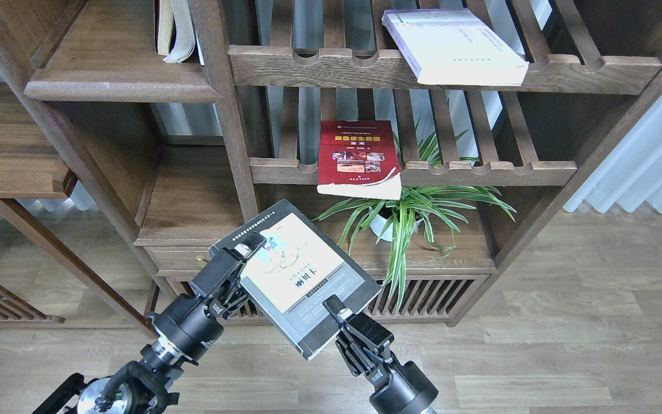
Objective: Organize books on shelf
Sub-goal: 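Grasp the grey-green book with the left gripper beside the right gripper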
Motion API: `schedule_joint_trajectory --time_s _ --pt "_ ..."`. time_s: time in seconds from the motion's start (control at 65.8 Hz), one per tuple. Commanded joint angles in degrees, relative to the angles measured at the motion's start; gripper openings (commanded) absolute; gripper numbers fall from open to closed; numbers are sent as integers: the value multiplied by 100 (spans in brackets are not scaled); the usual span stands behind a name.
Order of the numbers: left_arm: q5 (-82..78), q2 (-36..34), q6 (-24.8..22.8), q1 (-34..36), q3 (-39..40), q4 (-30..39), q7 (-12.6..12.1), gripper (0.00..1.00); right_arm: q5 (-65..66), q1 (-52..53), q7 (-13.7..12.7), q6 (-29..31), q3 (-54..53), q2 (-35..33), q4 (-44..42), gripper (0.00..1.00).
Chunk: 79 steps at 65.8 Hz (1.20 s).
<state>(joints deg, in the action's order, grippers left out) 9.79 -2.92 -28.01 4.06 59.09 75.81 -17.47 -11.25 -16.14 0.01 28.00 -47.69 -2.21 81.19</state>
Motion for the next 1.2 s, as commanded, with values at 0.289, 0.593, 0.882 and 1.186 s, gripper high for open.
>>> schedule_joint_trajectory --time_s 0.289,0.593,0.882,1.186 --pt "-162 -253 1 59 -258 -224 -204 95 35 -30 -1 0 5 46 -121 3" --pt "-127 -218 1 -55 -434 -295 -152 57 105 -47 -1 0 5 151 -183 3" --pt "-83 -148 1 -64 -433 -277 -134 22 105 -47 -1 0 -3 151 -209 3" --pt "-83 -130 1 -37 -416 -260 -196 7 105 -47 -1 0 -30 160 -218 4"
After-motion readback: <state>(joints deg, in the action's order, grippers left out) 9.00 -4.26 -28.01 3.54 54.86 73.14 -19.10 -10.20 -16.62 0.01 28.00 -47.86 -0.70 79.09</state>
